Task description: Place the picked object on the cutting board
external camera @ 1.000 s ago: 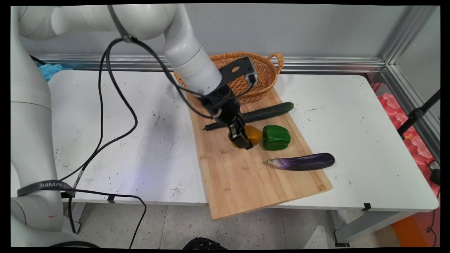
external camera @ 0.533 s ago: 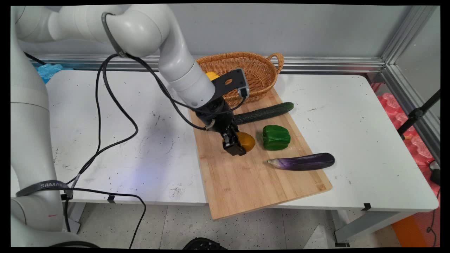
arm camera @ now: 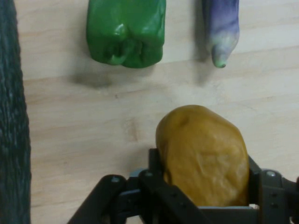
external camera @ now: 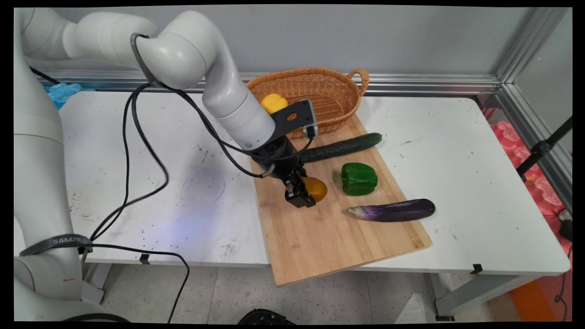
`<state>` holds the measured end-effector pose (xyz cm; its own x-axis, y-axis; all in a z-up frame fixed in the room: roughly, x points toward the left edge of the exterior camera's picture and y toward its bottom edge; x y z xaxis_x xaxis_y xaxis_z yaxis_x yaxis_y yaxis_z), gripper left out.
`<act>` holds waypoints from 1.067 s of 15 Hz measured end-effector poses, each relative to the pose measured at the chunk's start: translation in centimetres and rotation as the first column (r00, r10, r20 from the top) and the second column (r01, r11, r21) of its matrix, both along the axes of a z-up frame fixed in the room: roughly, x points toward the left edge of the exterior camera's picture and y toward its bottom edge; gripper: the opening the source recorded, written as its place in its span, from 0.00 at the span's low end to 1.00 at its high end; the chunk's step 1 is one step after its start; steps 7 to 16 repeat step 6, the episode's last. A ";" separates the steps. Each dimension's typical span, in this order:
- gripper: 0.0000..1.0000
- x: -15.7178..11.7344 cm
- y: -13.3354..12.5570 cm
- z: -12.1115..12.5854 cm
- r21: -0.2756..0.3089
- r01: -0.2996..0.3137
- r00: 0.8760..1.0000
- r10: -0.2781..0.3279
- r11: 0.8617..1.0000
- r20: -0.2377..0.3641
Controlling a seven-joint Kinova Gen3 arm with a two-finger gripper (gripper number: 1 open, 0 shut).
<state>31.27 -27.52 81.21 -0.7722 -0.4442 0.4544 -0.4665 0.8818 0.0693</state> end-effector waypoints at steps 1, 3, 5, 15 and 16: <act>0.00 0.0 0.0 -0.1 -0.001 0.002 1.000 -0.002 1.000 0.000; 1.00 0.1 0.1 -0.3 -0.004 0.004 1.000 -0.004 1.000 -0.001; 1.00 0.1 0.1 -0.5 -0.009 0.007 1.000 -0.007 1.000 -0.003; 1.00 0.1 0.1 -0.6 -0.011 0.008 1.000 -0.008 1.000 -0.004; 1.00 0.1 0.1 -0.6 -0.011 0.008 1.000 -0.008 1.000 -0.004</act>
